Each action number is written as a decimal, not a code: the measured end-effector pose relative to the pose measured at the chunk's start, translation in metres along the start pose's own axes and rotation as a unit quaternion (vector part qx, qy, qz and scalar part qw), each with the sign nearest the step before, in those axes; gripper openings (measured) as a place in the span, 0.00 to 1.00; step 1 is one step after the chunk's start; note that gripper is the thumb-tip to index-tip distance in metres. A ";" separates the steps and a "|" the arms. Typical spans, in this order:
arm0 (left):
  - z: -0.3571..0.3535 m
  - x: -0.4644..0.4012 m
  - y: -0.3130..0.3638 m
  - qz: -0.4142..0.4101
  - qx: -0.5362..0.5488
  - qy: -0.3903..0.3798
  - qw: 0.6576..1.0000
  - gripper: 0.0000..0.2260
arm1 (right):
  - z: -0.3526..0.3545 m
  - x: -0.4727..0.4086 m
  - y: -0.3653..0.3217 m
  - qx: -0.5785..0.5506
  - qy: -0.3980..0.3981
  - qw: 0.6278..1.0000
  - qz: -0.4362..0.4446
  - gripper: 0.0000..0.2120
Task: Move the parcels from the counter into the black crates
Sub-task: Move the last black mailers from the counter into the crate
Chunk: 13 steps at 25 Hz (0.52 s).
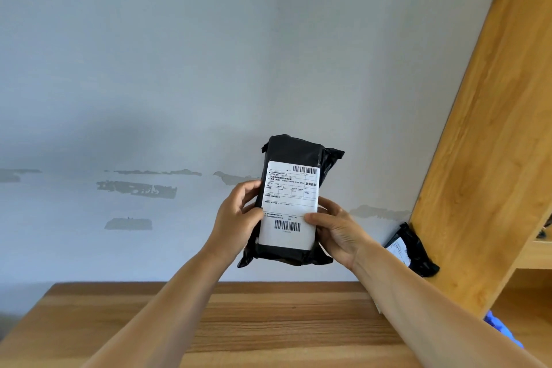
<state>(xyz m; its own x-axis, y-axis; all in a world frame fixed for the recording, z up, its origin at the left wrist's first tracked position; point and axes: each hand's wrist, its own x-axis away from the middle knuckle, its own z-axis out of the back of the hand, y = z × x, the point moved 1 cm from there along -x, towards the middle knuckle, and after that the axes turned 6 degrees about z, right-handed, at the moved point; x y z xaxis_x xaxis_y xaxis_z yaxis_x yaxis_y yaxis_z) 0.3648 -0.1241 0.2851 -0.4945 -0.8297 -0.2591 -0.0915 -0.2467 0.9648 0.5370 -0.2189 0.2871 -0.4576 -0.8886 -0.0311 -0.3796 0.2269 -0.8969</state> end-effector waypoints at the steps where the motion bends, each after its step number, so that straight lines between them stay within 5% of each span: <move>1: 0.005 0.001 0.000 -0.005 -0.011 0.017 1.000 0.17 | -0.004 -0.001 0.003 0.004 0.000 1.000 -0.003 0.26; 13: 0.092 0.031 -0.030 0.121 -0.038 0.052 0.991 0.09 | -0.066 0.004 0.066 0.037 -0.027 0.998 -0.050 0.26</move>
<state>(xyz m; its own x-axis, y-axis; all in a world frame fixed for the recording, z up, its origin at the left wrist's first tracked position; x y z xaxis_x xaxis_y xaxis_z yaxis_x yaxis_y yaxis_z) 0.2725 -0.0964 0.2525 -0.4019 -0.9152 -0.0285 0.0865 -0.0690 0.9939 0.4570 -0.1807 0.2570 -0.3765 -0.9256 0.0382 -0.3602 0.1083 -0.9266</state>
